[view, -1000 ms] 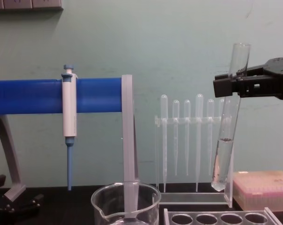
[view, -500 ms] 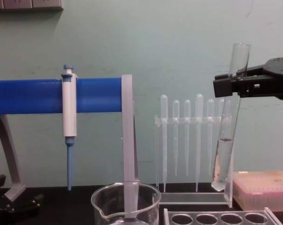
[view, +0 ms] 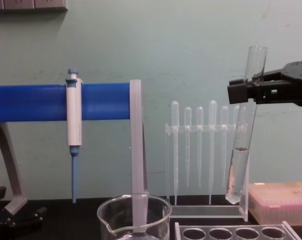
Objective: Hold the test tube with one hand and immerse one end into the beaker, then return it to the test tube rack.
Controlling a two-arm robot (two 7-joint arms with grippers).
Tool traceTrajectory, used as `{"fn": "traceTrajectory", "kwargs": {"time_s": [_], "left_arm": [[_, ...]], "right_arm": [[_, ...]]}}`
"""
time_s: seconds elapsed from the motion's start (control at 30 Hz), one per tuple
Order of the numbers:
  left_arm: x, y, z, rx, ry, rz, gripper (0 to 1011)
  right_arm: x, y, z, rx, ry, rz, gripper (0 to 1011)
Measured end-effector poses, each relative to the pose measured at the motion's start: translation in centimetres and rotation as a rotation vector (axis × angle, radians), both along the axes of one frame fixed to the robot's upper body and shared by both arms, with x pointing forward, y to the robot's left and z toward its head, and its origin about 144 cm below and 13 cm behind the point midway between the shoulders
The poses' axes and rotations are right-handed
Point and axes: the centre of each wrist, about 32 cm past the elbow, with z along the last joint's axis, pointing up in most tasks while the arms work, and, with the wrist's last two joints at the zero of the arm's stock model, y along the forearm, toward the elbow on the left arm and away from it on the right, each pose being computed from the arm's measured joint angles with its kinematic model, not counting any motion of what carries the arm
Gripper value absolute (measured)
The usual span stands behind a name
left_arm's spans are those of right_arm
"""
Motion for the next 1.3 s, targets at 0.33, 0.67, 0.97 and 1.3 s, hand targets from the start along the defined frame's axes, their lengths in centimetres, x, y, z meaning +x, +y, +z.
{"fn": "traceTrajectory", "kwargs": {"time_s": [0.33,0.67,0.97,1.3], "left_arm": [[0.0,0.0,0.0,0.0,0.0,0.0,1000],[0.0,0.0,0.0,0.0,0.0,0.0,1000],[0.0,0.0,0.0,0.0,0.0,0.0,1000],[0.0,0.0,0.0,0.0,0.0,0.0,1000]], "right_arm": [[0.0,0.0,0.0,0.0,0.0,0.0,238],[0.0,0.0,0.0,0.0,0.0,0.0,238],[0.0,0.0,0.0,0.0,0.0,0.0,238],[0.0,0.0,0.0,0.0,0.0,0.0,238]]}}
